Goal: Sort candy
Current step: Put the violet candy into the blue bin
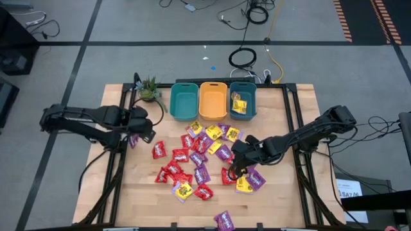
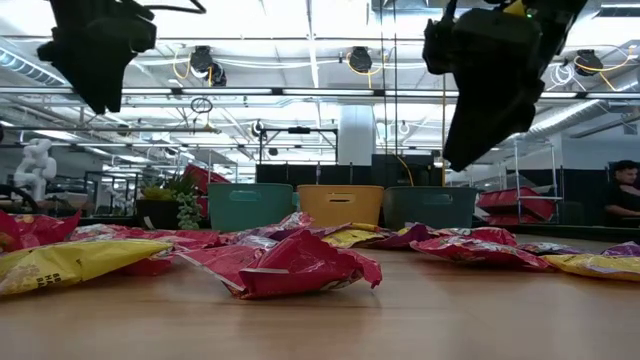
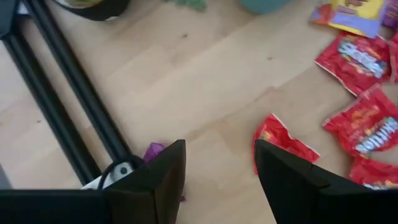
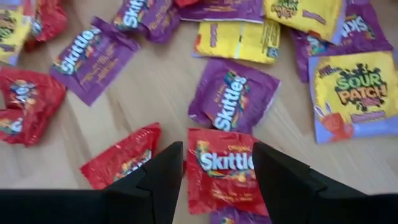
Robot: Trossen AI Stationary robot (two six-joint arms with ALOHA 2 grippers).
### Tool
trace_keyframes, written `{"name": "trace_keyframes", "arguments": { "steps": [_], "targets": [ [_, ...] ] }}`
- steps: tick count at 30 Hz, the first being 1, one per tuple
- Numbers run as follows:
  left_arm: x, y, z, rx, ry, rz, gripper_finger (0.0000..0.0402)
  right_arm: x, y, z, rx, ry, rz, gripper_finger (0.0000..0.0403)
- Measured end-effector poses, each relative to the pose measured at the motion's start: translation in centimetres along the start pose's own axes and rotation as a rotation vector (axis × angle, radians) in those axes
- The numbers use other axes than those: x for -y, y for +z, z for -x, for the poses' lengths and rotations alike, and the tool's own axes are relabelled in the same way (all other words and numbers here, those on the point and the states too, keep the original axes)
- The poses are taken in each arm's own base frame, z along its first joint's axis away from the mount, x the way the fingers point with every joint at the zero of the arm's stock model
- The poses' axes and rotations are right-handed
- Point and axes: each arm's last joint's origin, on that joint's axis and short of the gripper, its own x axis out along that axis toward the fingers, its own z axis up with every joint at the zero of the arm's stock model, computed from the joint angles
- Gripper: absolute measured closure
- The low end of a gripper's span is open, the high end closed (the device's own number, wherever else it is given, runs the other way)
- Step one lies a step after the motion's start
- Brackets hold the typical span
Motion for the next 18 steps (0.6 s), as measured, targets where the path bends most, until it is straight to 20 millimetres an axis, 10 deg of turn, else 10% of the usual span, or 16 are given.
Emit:
{"name": "trace_keyframes", "arguments": {
  "steps": [9, 18],
  "targets": [
    [-1.7, 2.2, -1.4, -0.087, -0.015, -0.027, 0.0201, -0.2, 0.1, 0.0, 0.008, 0.016, -0.042, 0.0218],
    [-2.4, 1.3, -7.3, -0.233, -0.100, -0.021, 0.0201, -1.0, -0.2, 0.3, 0.033, 0.062, -0.062, 0.0218]
  ]
}}
